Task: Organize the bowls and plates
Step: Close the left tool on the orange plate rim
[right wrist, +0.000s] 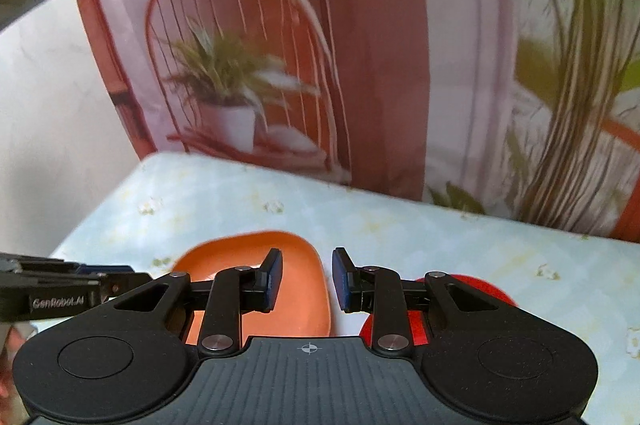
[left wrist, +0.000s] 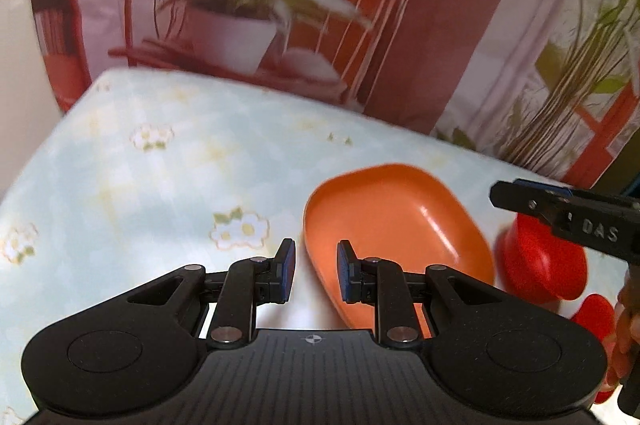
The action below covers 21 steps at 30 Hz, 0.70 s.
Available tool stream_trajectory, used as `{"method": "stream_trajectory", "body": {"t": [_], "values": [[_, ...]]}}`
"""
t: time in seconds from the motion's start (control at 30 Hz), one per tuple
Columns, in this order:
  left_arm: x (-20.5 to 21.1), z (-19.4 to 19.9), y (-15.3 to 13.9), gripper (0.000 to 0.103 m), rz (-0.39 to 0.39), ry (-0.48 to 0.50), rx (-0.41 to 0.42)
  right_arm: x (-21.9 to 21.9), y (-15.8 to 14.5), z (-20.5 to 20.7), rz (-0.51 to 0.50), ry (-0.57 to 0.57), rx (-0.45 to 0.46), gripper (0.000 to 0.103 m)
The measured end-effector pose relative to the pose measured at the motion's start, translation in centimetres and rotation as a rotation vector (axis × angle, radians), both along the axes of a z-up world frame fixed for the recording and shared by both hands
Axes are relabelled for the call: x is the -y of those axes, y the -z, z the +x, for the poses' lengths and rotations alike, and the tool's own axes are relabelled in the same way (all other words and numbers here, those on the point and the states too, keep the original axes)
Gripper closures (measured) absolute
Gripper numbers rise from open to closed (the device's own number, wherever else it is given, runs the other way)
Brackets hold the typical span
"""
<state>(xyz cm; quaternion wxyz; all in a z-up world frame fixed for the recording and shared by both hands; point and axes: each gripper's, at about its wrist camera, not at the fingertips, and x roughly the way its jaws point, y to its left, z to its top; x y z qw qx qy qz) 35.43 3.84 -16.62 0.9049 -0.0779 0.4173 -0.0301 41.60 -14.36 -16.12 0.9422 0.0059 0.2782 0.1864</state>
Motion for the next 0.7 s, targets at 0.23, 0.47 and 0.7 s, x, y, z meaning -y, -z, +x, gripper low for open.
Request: {"method": "stream_trajectory", "body": {"t": [0.23, 0.47, 0.7], "values": [[0.0, 0.4, 2.1, 0.079, -0.027, -0.008, -0.044, -1.5, 2.2, 2.9, -0.058, -0.010, -0.074, 0.077], [0.3, 0.0, 3.0, 0.079, -0.076, 0.008, -0.061, -2.3, 3.5, 4.1, -0.105, -0.001, -0.131, 0.077], [0.6, -0.1, 3.6, 0.084, -0.082, 0.046, -0.059, -2.3, 4.1, 4.0, -0.121, 0.000, -0.182, 0.087]]}}
